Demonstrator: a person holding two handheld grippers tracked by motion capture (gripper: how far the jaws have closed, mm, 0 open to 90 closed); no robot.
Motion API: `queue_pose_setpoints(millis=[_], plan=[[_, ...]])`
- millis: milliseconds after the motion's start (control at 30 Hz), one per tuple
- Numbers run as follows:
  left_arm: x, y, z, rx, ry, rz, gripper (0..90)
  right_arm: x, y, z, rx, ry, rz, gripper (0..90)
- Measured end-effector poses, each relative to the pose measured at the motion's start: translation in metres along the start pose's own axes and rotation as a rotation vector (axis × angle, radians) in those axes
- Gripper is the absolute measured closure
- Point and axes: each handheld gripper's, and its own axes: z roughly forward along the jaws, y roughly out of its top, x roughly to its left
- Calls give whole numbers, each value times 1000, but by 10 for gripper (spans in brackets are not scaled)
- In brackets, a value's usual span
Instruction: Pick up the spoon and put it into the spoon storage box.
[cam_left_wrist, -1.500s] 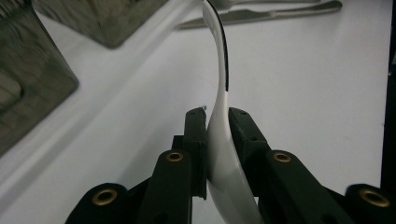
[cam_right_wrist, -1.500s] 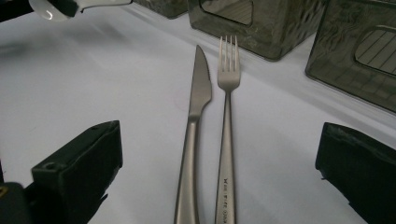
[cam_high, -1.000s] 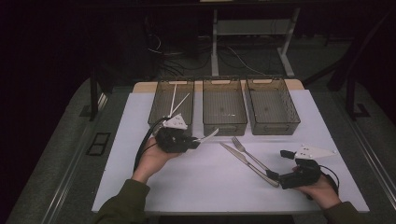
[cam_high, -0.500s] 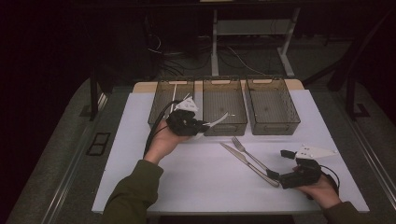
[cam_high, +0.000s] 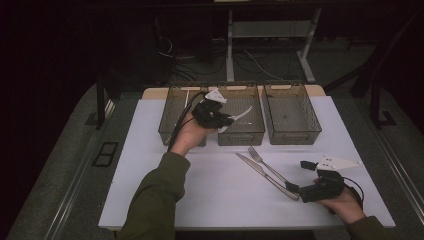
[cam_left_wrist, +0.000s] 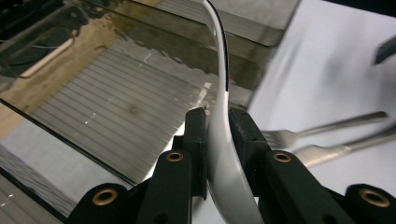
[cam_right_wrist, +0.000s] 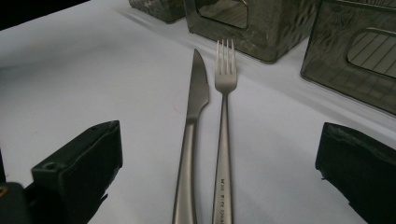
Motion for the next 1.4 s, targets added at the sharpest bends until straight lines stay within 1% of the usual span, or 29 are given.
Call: queue_pose_setpoints(millis=[67, 133, 200, 233, 267, 300, 433, 533, 600, 667, 700, 767, 867, 933, 967, 1000, 1133, 1167, 1300, 1367, 1400], plan=[[4, 2, 6, -5, 1, -10, 774, 0, 0, 0, 0, 0, 0, 5], [7, 4, 13, 17, 10, -4, 773, 0, 0, 0, -2, 1, 3, 5], [10, 5, 21, 16, 6, -25, 773, 0, 0, 0, -1, 1, 3, 5], [11, 5, 24, 25, 6, -26, 773, 0, 0, 0, -1, 2, 3, 5], [12, 5, 29, 23, 10, -43, 773, 0, 0, 0, -2, 2, 3, 5], [13, 4, 33, 25, 8, -52, 773, 0, 0, 0, -2, 3, 3, 5], [17, 4, 49, 80, 23, -41, 773, 0, 0, -1, -3, 4, 4, 5], [19, 2, 58, 110, 33, -53, 772, 0, 0, -1, -6, 6, 0, 5], [20, 0, 63, 126, 36, -55, 771, 0, 0, -1, -6, 8, 0, 5], [20, -1, 65, 148, 32, -48, 770, 0, 0, -1, -7, 10, -2, 5], [19, -1, 67, 146, 33, -50, 769, 0, 0, -1, -8, 10, -2, 5], [19, -1, 67, 159, 38, -44, 765, 0, 0, -1, -8, 10, -3, 5], [20, -2, 68, 151, 33, -64, 749, 1, 0, -1, -7, 10, -3, 5], [19, -2, 68, 132, 33, -84, 748, 1, 0, -1, -6, 10, -4, 5], [20, -1, 67, 134, 34, -78, 740, 1, 0, -1, -6, 10, -5, 5], [20, -1, 66, 129, 38, -80, 734, 1, 0, -1, -6, 9, -5, 5], [19, 0, 62, 98, 37, -86, 683, 1, 0, -1, -7, 9, -3, 5], [18, 1, 60, 87, 29, -99, 670, 0, 0, -1, -6, 9, -4, 5], [16, 3, 51, 54, 8, -114, 611, 1, 0, -1, -5, 10, -4, 5], [14, 4, 45, 22, 1, -128, 583, 1, 0, -1, -4, 10, -5, 5], [13, 4, 41, 11, 1, -125, 569, 1, 0, -1, -3, 9, -4, 5]])
